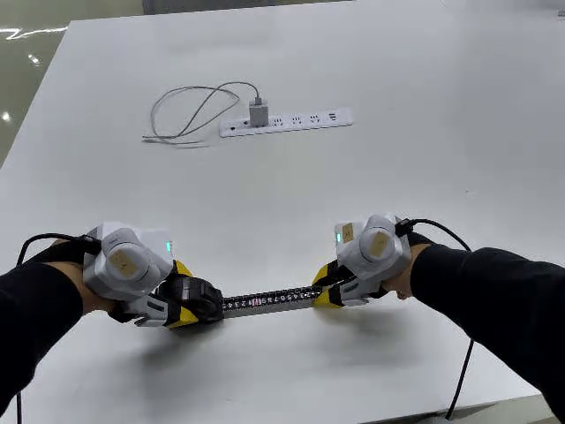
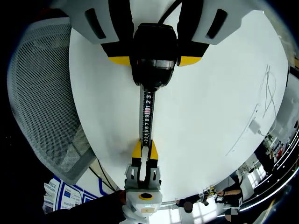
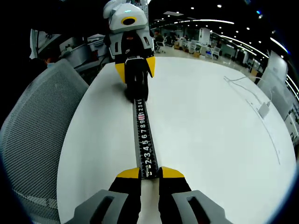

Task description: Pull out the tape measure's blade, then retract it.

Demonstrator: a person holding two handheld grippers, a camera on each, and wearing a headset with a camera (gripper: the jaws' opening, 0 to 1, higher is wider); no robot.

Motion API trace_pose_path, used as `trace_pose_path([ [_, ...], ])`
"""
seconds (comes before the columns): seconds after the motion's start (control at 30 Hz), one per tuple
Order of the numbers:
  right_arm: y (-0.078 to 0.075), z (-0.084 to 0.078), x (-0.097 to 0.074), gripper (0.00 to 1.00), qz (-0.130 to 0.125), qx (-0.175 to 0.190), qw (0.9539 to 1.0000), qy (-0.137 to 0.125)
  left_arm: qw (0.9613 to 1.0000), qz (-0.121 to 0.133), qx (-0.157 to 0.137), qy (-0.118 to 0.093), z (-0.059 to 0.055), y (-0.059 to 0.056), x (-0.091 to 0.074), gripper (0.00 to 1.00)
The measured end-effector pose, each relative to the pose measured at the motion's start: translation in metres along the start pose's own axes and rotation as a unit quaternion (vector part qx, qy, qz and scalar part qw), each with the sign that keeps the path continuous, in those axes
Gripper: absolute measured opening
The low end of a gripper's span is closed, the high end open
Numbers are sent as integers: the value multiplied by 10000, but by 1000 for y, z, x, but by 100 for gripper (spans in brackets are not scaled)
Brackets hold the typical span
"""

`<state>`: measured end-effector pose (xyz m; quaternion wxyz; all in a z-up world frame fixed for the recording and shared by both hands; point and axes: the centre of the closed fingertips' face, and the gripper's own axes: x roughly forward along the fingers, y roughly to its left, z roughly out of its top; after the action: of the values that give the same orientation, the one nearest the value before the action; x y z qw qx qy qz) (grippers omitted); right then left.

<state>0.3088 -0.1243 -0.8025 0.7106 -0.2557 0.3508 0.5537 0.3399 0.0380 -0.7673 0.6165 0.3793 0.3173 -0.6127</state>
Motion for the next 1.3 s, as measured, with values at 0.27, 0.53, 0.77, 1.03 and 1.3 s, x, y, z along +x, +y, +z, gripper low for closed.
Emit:
trace_pose_path([
  [0.27, 0, -1, -1, 10, 8, 28, 10000, 0, 10000, -10, 2, 27, 0, -1, 0, 30],
  [0.53, -1, -6, -4, 10, 7, 50, 10000, 22, 10000, -49, 30, 56, 0, -1, 0, 30],
  [0.77, -3, -10, -7, 10, -5, 78, 10000, 41, 10000, -52, 28, 33, 0, -1, 0, 30],
  [1.03, -4, -14, -9, 10, -6, 91, 9999, 57, 10000, -43, 24, 34, 0, 0, 0, 30],
  [1.3, -5, -18, -13, 10, -16, 91, 9999, 85, 10000, -32, 24, 31, -1, 0, 0, 30],
])
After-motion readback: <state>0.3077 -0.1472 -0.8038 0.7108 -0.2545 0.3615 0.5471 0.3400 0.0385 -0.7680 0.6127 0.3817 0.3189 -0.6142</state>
